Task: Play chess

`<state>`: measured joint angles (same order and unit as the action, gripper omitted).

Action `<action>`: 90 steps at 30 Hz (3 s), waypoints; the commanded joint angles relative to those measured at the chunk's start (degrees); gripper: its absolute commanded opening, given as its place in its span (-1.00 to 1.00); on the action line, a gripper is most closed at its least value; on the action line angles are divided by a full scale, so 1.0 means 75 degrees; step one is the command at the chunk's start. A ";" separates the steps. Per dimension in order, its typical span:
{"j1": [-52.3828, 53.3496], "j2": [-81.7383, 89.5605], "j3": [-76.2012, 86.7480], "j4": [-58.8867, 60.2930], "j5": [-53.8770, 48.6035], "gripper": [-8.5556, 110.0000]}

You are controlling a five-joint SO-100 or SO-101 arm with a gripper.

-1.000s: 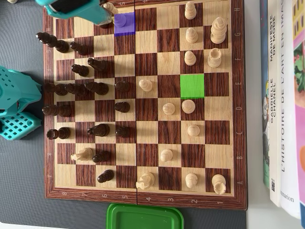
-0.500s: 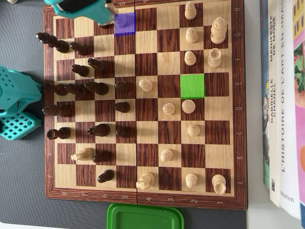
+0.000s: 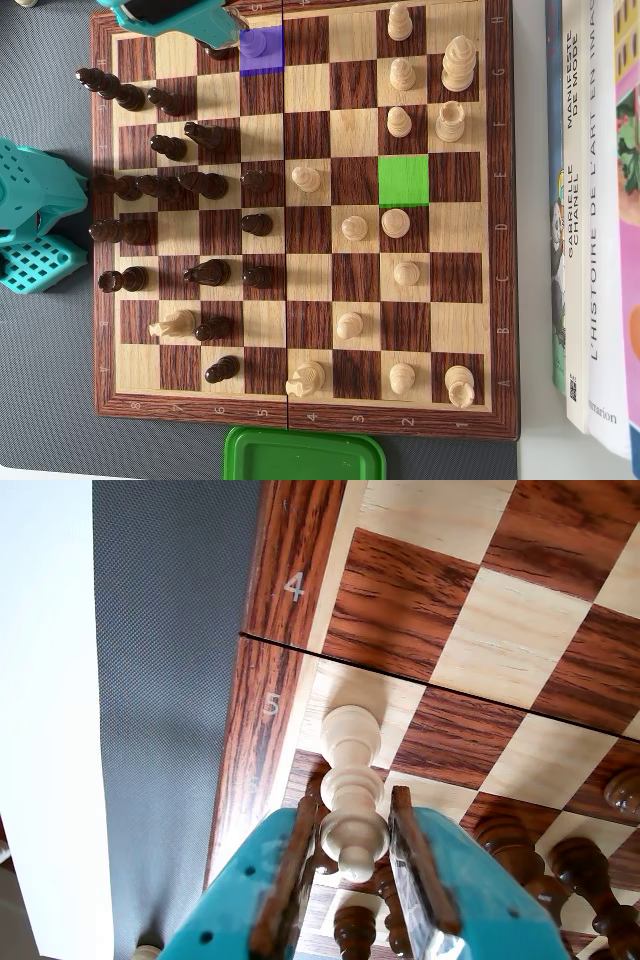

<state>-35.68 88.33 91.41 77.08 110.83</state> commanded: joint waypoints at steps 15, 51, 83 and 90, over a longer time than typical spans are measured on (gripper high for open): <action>0.0105 0.0035 -0.0094 -0.0070 0.0000 -0.65; 0.0152 0.0141 0.0012 -0.0070 -0.0012 -0.84; 0.0645 0.2215 -0.0129 0.0000 -0.0023 -0.84; 0.0773 0.2379 -0.0129 0.0000 -0.0023 -0.84</action>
<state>-31.11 103.27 92.55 77.17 110.83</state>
